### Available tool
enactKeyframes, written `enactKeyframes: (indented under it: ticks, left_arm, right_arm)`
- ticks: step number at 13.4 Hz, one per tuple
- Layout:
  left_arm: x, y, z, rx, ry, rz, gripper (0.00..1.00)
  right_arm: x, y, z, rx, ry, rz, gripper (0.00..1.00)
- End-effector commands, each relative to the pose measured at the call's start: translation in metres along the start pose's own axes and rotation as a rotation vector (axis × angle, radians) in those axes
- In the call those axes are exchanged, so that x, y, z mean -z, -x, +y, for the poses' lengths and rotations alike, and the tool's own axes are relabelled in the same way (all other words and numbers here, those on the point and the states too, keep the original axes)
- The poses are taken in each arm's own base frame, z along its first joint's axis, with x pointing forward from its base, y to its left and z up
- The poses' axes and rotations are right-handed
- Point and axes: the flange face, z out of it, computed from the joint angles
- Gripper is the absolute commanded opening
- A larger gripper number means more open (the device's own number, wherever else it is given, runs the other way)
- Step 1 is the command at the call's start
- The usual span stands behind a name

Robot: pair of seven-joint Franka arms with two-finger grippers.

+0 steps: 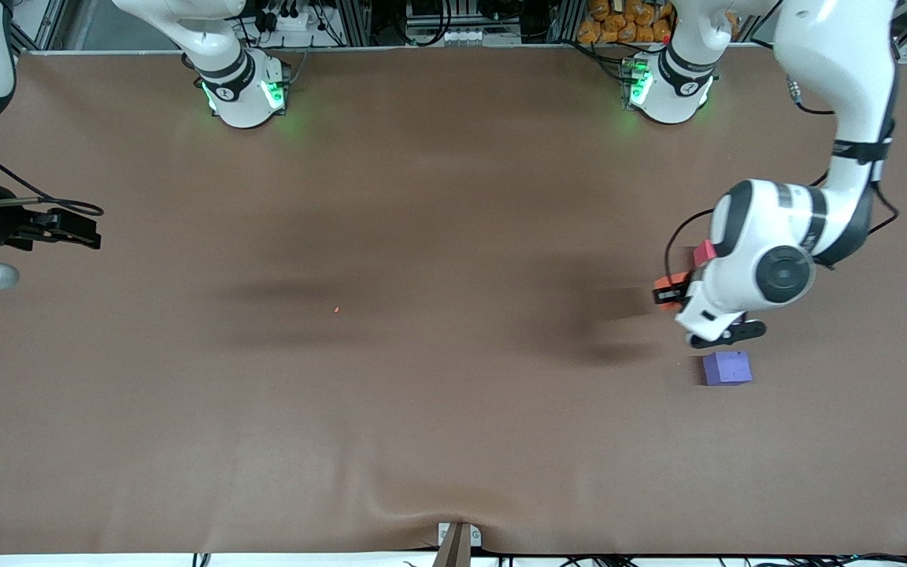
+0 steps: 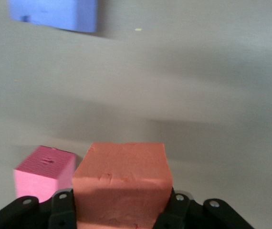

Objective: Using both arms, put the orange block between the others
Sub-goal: 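Carry the orange block with the left gripper toward the pink block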

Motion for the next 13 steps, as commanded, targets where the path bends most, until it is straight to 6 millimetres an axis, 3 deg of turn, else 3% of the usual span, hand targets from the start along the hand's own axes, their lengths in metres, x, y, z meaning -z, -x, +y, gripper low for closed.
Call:
enactKeyframes:
  ticks: [1, 3, 5, 10, 13]
  left_arm:
    - [-0.008, -0.002, -0.037, -0.021, 0.02, 0.059, 0.0]
    - [-0.024, -0.005, -0.059, -0.055, 0.039, 0.103, 0.0]
    - [-0.038, -0.004, -0.063, -0.08, 0.04, 0.111, 0.0]
    - [-0.082, -0.006, -0.099, -0.081, 0.061, 0.187, 0.0]
    - [-0.095, -0.011, -0.1, -0.094, 0.06, 0.194, 0.0]
  right_arm:
    - [0.004, 0.001, -0.001, 0.008, 0.016, 0.0, 1.0]
    - [0.004, 0.001, -0.003, 0.009, 0.016, 0.002, 1.0]
    - [0.004, 0.001, -0.003, 0.011, 0.016, 0.002, 1.0]
    - [0.004, 0.001, -0.004, 0.011, 0.015, 0.002, 1.0]
    - [0.003, 0.0, -0.003, 0.012, 0.016, -0.001, 1.0]
